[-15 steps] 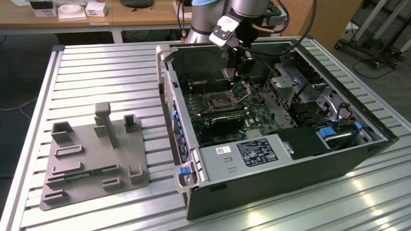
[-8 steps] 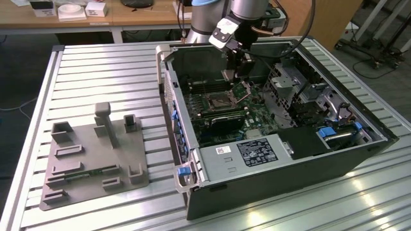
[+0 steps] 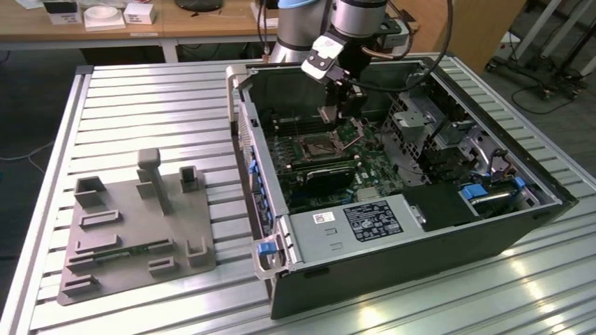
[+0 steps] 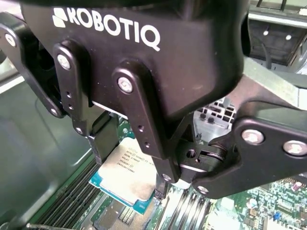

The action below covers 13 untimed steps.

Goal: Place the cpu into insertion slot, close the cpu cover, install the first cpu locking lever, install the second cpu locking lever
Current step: 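Place the cpu into insertion slot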

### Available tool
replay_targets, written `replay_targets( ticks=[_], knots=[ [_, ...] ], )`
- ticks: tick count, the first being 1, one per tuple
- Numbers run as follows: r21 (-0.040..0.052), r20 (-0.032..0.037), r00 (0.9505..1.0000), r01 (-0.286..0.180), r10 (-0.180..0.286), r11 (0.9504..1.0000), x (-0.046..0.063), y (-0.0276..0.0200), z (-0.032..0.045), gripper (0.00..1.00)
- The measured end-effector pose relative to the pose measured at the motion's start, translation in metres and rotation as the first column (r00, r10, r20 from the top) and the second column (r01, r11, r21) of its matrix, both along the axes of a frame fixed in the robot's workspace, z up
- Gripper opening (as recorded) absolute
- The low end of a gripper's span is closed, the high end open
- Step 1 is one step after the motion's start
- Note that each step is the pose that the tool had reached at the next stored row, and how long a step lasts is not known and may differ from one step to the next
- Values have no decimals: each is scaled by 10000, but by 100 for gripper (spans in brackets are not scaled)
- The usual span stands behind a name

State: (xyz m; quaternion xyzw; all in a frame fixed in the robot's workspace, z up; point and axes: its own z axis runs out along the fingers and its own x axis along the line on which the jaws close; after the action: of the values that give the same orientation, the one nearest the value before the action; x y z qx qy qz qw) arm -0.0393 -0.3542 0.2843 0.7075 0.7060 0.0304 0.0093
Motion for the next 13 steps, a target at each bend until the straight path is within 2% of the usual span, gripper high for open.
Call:
replay_targets(
  ticks=[13],
  knots=[
    [-1, 1, 10000, 0, 0, 10000, -87, 71, -236, 54]
  ],
)
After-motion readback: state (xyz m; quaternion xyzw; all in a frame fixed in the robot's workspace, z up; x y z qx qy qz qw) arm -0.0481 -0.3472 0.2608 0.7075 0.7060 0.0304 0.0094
